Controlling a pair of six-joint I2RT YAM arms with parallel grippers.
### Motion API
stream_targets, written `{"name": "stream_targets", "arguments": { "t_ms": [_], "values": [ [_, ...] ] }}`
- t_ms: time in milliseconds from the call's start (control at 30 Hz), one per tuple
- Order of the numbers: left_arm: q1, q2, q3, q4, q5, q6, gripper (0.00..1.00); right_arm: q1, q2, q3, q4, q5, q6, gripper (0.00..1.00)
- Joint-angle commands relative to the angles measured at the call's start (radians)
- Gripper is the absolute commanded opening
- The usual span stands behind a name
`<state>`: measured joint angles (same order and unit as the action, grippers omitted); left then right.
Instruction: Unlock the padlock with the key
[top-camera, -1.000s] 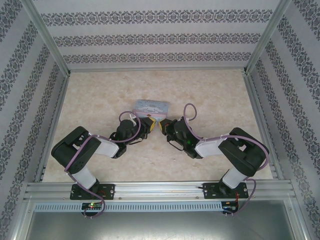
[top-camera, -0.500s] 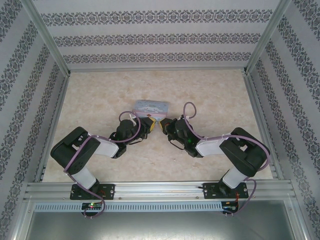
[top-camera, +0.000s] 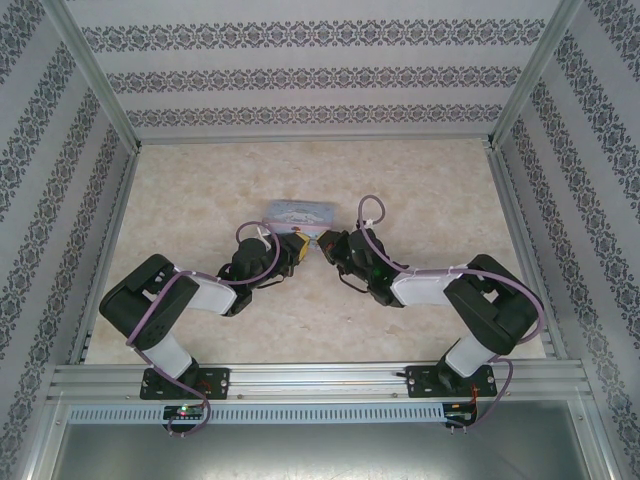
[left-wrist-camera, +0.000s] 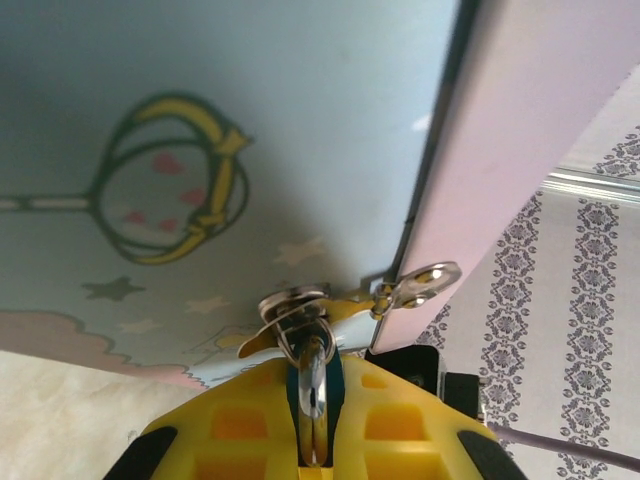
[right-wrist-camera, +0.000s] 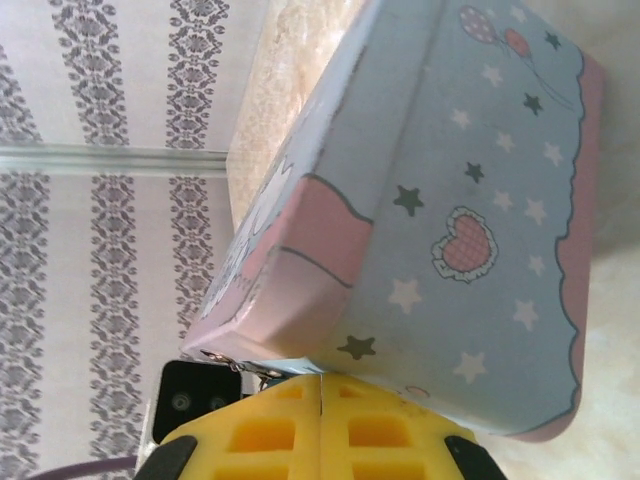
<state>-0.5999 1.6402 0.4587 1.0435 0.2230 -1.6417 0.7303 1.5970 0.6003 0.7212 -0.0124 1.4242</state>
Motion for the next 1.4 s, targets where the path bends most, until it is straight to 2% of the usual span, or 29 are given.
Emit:
{"name": "stream_targets", "arguments": {
  "t_ms": [0,167,567,667,1033,1367],
  "values": [
    [-0.044,-0.05,0.032,0.102,0.188,0.012,0.0,0.008,-0.019,0.059,0.041,-0.042,-0.121,0.0],
    [-0.045,-0.05,0.034,0.1,0.186,0.013,0.0,0.007,0.008,0.048,0.068,-0.048,-0.068,0.0],
    [-0.044,-0.056,0.036,0.102,0.183,0.01,0.0,0.038,0.151,-0.01,0.36,-0.037,0.336,0.0],
    [-0.045,-0.059,0.035,0.1,0.181,0.011,0.0,0.04,0.179,-0.001,0.399,-0.04,0.379,0.0],
    [-0.045,-0.074,0.038,0.093,0.182,0.011,0.0,0.039,0.166,-0.056,0.329,-0.006,0.358,0.0],
    [-0.044,-0.062,0.032,0.098,0.182,0.016,0.0,0.038,0.048,0.059,0.187,-0.098,0.109,0.0]
  ]
}}
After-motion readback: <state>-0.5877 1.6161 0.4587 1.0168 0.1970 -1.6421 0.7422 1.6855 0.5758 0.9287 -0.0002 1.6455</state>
